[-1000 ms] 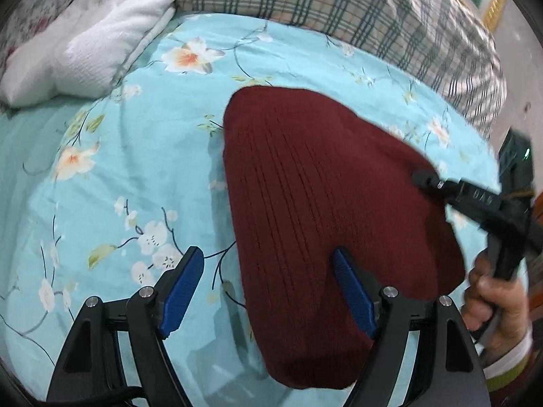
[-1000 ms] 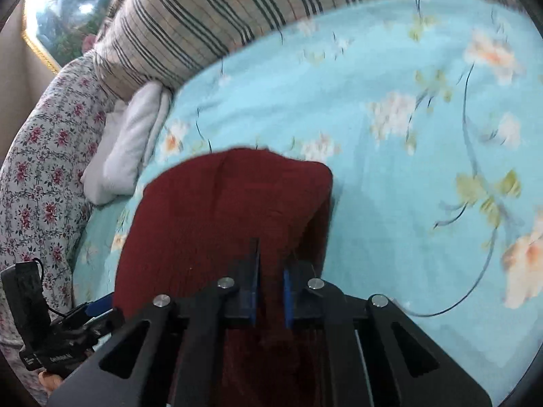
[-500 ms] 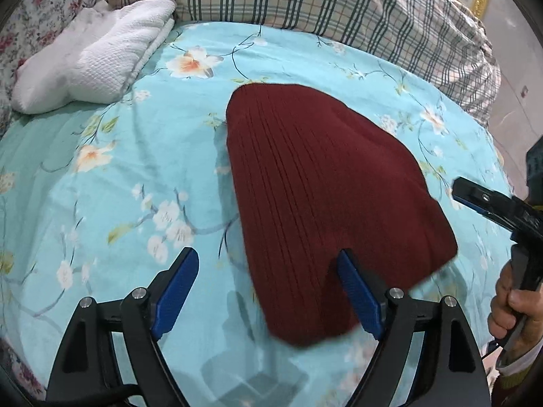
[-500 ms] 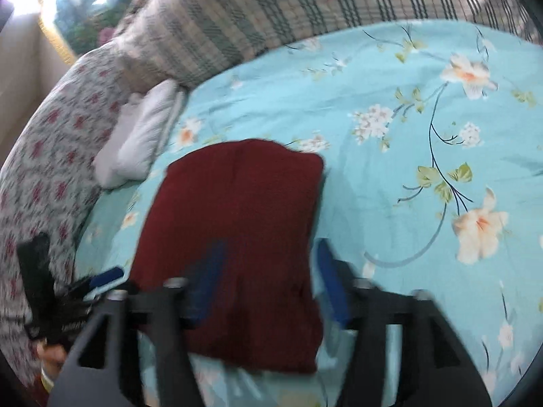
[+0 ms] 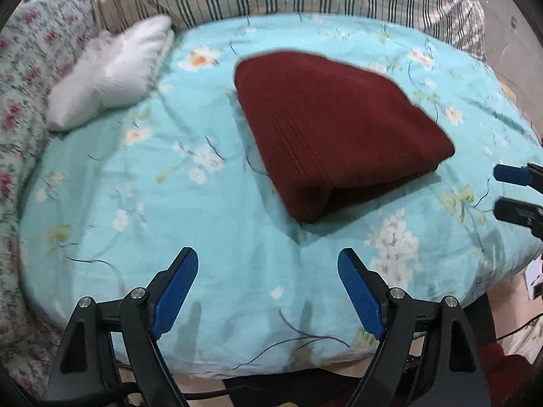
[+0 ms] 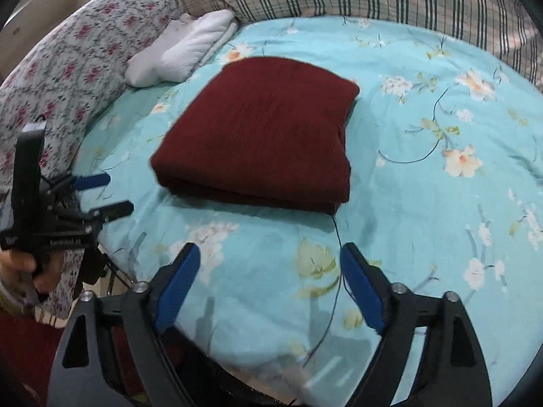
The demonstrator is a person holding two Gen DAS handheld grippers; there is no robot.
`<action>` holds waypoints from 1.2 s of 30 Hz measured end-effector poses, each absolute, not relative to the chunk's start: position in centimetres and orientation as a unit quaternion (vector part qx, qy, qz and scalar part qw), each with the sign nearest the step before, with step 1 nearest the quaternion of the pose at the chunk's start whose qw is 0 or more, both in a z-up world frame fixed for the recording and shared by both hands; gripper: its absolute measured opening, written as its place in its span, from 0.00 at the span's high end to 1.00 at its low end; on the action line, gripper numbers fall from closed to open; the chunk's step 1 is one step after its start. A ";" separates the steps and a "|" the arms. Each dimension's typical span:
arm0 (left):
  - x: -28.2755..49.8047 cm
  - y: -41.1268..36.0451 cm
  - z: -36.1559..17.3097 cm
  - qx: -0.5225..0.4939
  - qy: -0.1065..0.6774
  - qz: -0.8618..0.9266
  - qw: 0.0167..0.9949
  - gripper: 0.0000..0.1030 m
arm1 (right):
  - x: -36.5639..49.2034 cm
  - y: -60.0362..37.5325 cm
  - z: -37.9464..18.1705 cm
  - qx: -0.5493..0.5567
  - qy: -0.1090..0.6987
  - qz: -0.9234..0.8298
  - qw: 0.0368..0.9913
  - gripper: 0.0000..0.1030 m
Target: Fold large clothes
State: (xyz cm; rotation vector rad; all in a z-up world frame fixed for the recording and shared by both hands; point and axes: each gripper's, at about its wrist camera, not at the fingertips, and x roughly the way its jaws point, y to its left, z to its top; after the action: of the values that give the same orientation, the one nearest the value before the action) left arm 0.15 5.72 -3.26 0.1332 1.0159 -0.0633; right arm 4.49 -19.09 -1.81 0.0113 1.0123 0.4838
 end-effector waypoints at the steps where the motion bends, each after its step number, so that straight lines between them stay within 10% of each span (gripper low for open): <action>1: -0.1 5.9 -2.2 0.065 0.477 -0.025 0.876 0.15 | 4.2 -19.1 -1.2 0.002 0.473 0.231 0.850 0.04; 36: 2.9 3.6 -0.5 0.100 0.460 0.007 0.882 0.07 | 7.2 -15.8 -1.6 -0.011 0.473 0.233 0.850 0.00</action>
State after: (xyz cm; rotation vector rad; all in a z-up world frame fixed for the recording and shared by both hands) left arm 2.87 3.64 -0.49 0.2092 0.9572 0.0152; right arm 7.20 -15.81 -1.58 -0.0232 0.9958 0.4900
